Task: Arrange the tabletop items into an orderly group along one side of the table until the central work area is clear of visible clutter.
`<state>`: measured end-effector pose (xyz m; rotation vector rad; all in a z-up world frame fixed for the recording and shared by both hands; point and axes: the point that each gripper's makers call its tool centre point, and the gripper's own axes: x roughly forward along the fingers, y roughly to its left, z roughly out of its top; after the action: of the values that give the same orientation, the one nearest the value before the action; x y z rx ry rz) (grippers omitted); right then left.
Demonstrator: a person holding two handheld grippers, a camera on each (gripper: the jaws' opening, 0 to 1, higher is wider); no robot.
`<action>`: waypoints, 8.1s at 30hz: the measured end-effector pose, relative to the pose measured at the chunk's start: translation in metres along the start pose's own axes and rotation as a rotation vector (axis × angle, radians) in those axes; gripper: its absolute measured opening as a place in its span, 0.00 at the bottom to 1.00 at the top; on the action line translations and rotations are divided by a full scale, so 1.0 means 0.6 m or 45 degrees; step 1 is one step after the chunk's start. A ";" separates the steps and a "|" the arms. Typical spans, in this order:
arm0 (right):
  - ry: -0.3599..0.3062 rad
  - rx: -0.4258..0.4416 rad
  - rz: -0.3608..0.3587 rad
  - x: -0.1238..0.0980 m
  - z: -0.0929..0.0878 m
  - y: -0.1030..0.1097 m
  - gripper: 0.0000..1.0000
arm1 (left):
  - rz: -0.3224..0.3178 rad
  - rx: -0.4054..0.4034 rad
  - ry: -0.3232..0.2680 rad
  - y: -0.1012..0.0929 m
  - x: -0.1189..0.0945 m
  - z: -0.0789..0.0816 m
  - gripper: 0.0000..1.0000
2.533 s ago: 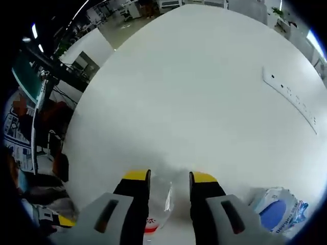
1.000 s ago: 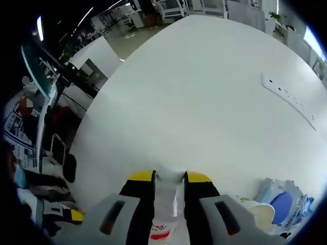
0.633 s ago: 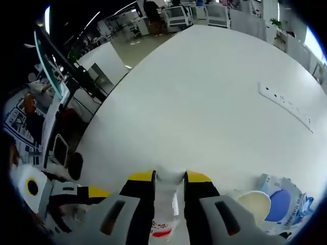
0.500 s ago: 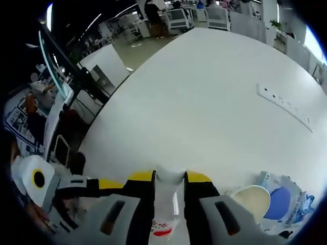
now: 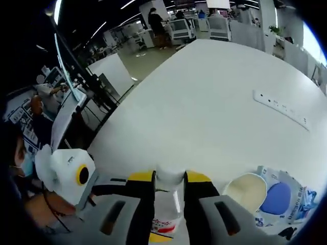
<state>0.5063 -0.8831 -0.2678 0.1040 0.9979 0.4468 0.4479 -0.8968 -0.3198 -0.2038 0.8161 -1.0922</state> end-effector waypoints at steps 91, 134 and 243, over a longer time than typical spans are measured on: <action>-0.769 -0.433 -0.353 -0.093 0.076 -0.031 0.18 | -0.215 0.879 -0.115 0.018 0.061 0.135 0.36; -0.784 -0.553 -0.487 -0.106 0.054 -0.033 0.19 | -0.217 0.847 -0.130 0.004 0.059 0.125 0.39; -0.664 -0.193 -0.212 -0.446 -0.337 -0.397 0.99 | 0.083 0.461 -0.260 -0.199 -0.074 0.027 0.96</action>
<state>0.2907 -1.2318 -0.2354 -0.0015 0.4540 0.3173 0.3651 -0.9195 -0.2245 0.0163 0.4303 -1.1175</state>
